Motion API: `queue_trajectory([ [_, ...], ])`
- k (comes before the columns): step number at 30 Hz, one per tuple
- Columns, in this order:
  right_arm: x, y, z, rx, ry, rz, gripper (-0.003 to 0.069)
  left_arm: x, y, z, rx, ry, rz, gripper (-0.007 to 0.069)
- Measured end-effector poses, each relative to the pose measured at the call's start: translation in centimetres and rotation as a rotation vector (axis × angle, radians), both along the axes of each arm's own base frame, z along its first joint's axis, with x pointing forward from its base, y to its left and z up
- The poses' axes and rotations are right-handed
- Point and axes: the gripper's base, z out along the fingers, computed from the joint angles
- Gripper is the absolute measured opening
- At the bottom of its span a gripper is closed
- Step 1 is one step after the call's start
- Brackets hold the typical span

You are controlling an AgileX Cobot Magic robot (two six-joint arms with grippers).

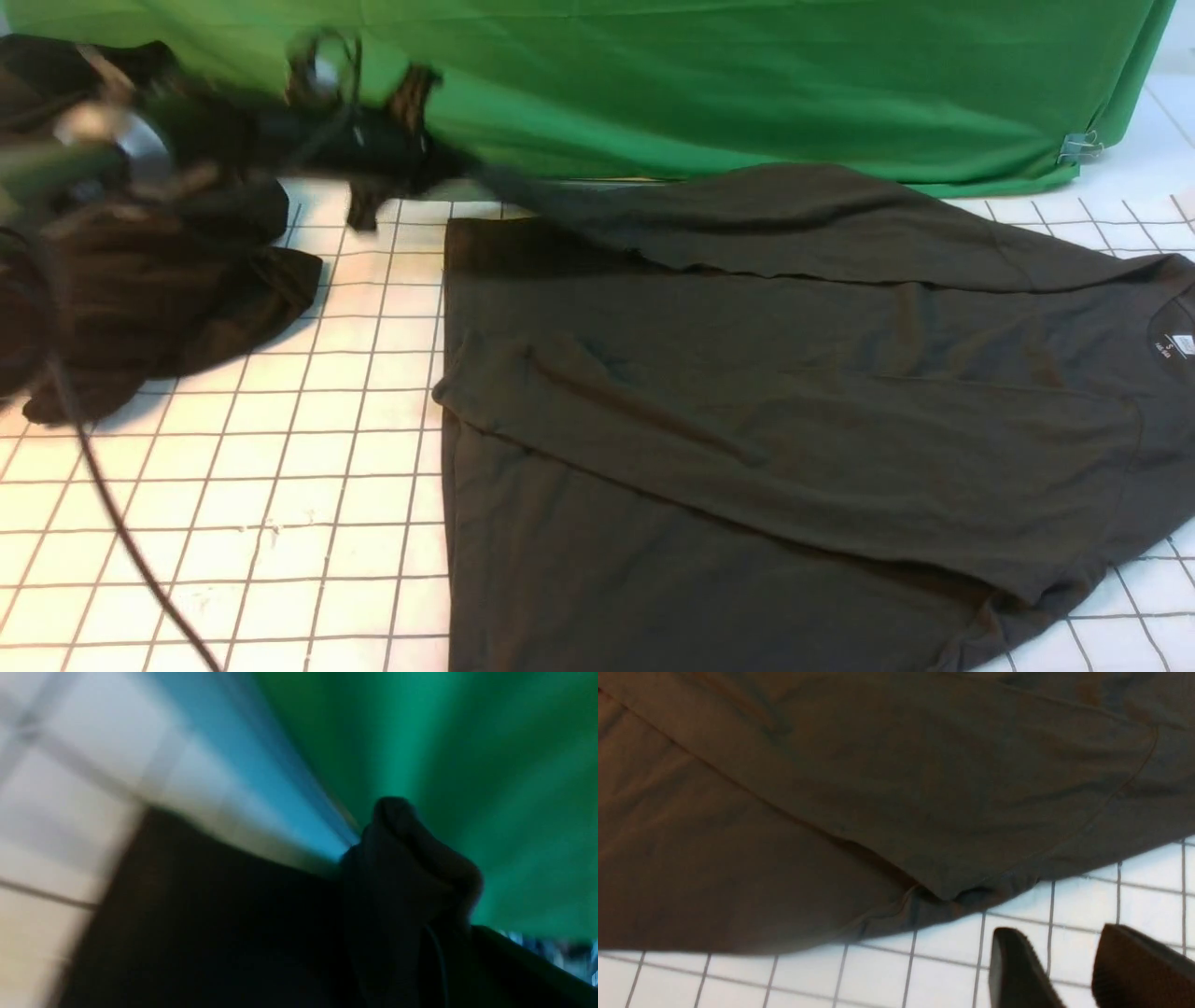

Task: Fold a long-sleeved shirt over a white checkered tablecloth.
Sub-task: 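Fold the left side of the dark shirt inward over its body with the left gripper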

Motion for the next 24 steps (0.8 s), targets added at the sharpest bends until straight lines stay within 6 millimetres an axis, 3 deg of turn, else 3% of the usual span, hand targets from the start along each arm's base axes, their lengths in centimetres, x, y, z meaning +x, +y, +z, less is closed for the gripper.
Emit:
queue_trajectory([
  [3,-0.2,0.0,-0.2,0.012,0.037,-0.011,0.0237,-2.2,-0.3,4.5,0.068,-0.076,-0.129,0.0011],
  [4,-0.3,0.0,-0.2,0.012,0.039,-0.011,0.0237,-2.6,-0.4,5.2,0.082,-0.085,-0.148,0.0011],
  [5,-0.3,0.0,-0.3,0.020,0.051,-0.020,0.0235,-4.4,-0.8,7.3,0.139,-0.108,-0.211,0.0011],
  [6,-0.3,0.0,-0.3,0.022,0.053,-0.021,0.0235,-4.4,-0.9,7.3,0.147,-0.105,-0.221,0.0011],
  [7,-0.4,0.0,-0.3,0.026,0.060,-0.027,0.0235,-6.7,-1.8,8.6,0.233,-0.096,-0.300,0.0011],
  [8,-0.4,0.0,-0.3,0.027,0.061,-0.028,0.0235,-6.9,-1.9,8.7,0.243,-0.093,-0.307,0.0011],
  [9,-0.4,0.0,-0.3,0.031,0.063,-0.032,0.0235,-8.7,-2.6,8.8,0.304,-0.061,-0.353,0.0011],
  [12,-0.4,0.0,-0.3,0.038,0.065,-0.041,0.0237,-11.8,-3.6,7.3,0.387,0.037,-0.401,0.0011],
  [17,-0.3,0.0,-0.3,0.044,0.058,-0.048,0.0239,-17.1,-4.5,1.4,0.483,0.217,-0.423,0.0012],
  [20,-0.2,0.0,-0.2,0.046,0.038,-0.051,0.0239,-19.3,-5.3,-2.2,0.512,0.292,-0.445,0.0018],
  [24,-0.1,0.0,-0.1,0.047,0.030,-0.053,0.0239,-20.9,-6.0,-4.6,0.586,0.326,-0.485,0.0081],
])
